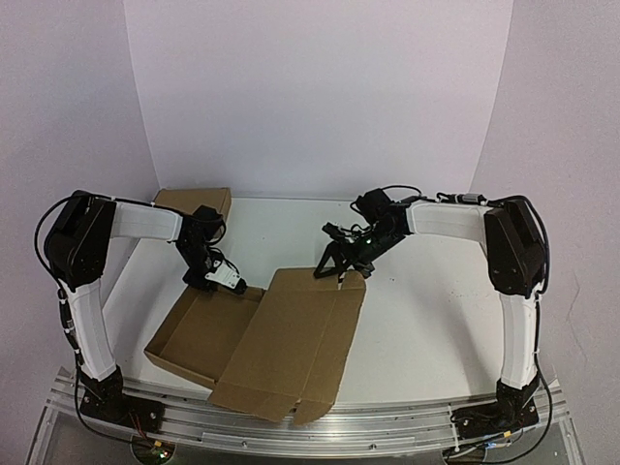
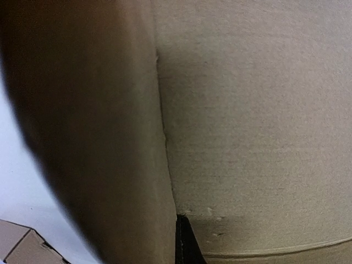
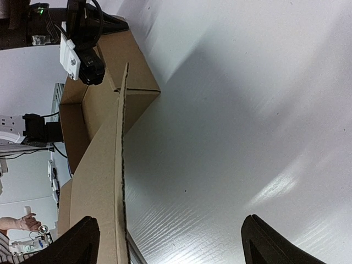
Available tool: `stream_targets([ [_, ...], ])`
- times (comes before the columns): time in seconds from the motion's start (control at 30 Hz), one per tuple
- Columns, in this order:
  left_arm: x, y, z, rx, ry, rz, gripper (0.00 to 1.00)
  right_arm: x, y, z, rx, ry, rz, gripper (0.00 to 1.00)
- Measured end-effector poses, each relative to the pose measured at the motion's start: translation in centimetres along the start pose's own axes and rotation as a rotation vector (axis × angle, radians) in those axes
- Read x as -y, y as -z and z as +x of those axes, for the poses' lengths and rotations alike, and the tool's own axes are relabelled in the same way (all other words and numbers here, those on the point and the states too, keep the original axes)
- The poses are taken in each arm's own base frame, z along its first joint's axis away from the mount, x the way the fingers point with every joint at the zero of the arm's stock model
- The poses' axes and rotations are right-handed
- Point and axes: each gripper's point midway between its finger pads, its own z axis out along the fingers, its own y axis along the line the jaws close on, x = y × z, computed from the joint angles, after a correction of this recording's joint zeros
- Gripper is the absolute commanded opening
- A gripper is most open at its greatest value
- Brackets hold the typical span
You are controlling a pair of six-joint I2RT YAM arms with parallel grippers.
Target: Fold the paper box
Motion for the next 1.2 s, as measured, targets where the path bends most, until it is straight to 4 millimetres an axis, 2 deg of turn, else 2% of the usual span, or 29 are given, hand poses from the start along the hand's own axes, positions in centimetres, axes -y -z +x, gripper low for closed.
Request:
stream_targets([
  [0.27,0.3,0.1,0.1,-0.004,0.063,0.019,0.0,0.0,0.1,-0.1,0.004,-0.012,0.003,0.91],
  [0.4,0.5,0.2,0.0,-0.004,0.188,0.054,0.0,0.7,1.4,-1.2,0.055,-0.077,0.075,0.92],
  [0.5,0.1,0.1,0.0,-0.008,0.318,0.051,0.0,1.5,4.9,-2.9,0.158,-0.144,0.159,0.92],
  [0.63,-0.1,0.1,0.2,-0.015,0.523,0.04,0.0,1.6,12.6,-5.2,0.362,-0.184,0.262,0.94],
  [0.7,-0.2,0.1,0.3,-0.019,0.618,0.035,0.0,1.1,16.4,-5.2,0.458,-0.19,0.297,0.94],
  [0.77,-0.3,0.1,0.4,-0.019,0.708,0.026,0.0,0.8,18.0,-4.2,0.491,-0.212,0.303,0.93],
  [0.8,-0.3,0.1,0.3,-0.018,0.745,0.019,0.0,0.8,18.1,-3.5,0.49,-0.229,0.299,0.93],
  [0.87,-0.2,0.2,0.2,-0.017,0.794,0.004,0.0,1.5,17.1,-2.0,0.452,-0.276,0.29,0.91],
  [1.03,0.2,0.2,-0.8,-0.037,0.848,-0.018,0.0,4.8,12.5,0.2,0.295,-0.388,0.249,0.83],
  [1.1,0.2,0.2,-1.0,-0.041,0.86,-0.023,0.01,5.3,11.3,0.6,0.254,-0.412,0.222,0.77],
  [1.2,0.1,0.2,-1.1,-0.043,0.888,-0.024,0.04,4.8,10.5,0.9,0.221,-0.422,0.169,0.61],
])
